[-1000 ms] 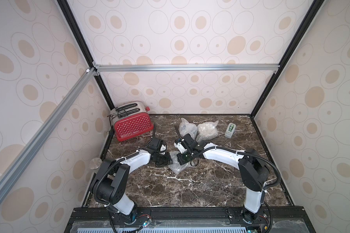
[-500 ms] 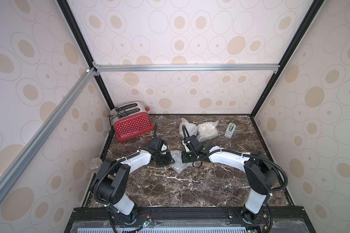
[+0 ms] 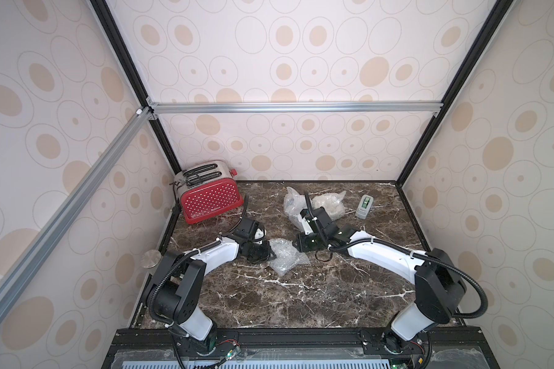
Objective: Wrap bowls in bubble wrap
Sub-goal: Wrap the bowl in bubble wrap.
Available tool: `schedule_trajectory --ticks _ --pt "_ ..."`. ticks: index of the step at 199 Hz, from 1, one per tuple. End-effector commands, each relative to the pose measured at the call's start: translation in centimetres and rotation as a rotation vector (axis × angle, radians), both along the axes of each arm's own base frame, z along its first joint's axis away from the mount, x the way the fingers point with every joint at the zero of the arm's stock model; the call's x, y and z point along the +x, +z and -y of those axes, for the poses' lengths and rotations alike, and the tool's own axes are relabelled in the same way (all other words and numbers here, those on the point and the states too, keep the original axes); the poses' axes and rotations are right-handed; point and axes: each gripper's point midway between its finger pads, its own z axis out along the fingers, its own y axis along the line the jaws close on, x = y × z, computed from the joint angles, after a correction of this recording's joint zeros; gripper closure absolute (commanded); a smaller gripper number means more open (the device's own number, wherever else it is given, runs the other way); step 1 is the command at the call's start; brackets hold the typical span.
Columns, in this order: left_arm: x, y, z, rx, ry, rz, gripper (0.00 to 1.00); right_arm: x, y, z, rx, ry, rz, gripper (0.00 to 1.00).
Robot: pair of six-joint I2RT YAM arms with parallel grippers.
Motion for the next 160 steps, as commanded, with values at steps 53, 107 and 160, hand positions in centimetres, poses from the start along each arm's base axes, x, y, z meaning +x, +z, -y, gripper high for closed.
schedule_trajectory --ticks 53,107,160 --pt "0.1 0.4 0.2 -0.01 -0.016 0.003 0.78 -3.9 0.7 -5.9 0.078 0.309 -0.061 0.82" --pt "-0.1 0.6 0.1 -0.007 -0.017 0.006 0.78 -1.3 -4.8 -7.8 0.033 0.216 -0.141 0.9" --pt "-0.3 0.3 0.0 -0.001 -0.02 0.003 0.78 2.1 -9.1 -0.6 -0.05 -0.091 -0.176 0.93"
